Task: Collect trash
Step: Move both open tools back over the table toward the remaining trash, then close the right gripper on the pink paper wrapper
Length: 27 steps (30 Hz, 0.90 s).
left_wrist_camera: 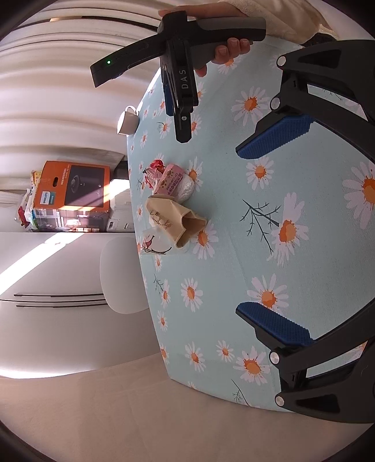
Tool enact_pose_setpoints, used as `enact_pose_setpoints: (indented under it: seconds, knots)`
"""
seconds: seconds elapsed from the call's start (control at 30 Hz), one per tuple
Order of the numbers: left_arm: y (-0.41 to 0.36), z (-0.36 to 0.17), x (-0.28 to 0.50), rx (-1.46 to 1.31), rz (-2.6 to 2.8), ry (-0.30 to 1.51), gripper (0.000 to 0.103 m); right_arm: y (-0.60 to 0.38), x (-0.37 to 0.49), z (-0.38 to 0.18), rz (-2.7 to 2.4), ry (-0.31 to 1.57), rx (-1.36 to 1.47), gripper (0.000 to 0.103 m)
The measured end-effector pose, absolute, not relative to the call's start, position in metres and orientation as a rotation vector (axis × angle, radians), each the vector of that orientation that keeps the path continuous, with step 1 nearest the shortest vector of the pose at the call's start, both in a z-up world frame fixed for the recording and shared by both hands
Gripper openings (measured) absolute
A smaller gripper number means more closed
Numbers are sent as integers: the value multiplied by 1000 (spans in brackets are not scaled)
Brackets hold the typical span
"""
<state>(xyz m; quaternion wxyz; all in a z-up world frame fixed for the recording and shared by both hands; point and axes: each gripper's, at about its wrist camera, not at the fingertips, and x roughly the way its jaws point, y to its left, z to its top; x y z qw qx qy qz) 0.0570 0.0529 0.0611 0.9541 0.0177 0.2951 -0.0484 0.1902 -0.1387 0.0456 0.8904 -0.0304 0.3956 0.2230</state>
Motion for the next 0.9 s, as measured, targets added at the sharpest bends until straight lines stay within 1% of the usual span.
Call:
enact_pose_setpoints:
  seconds: [0.27, 0.53, 0.63, 0.67, 0.73, 0.77, 0.8, 0.83, 0.9]
  knots:
    - [69, 50, 61, 18, -76, 636, 97, -108, 226, 37, 458, 858, -106, 93]
    - [68, 50, 65, 40, -48, 650, 97, -96, 264, 29, 454, 870, -99, 93]
    - [67, 50, 70, 20, -53, 664, 97, -89, 269, 28, 514, 840, -121, 90]
    - [66, 49, 72, 18, -54, 668, 97, -87, 271, 27, 538, 845, -128, 75]
    - [65, 49, 76, 15, -50, 672, 97, -84, 274, 21, 560, 872, -141, 54]
    - [64, 49, 79, 15, -52, 676, 97, -84, 273, 20, 575, 871, -136, 49]
    - [63, 50, 81, 12, -55, 677, 97, -86, 271, 20, 586, 866, -124, 47]
    - [63, 50, 83, 9, -59, 677, 97, -89, 269, 21, 590, 866, -122, 41]
    - [62, 49, 86, 10, -60, 681, 97, -95, 262, 25, 603, 837, -113, 38]
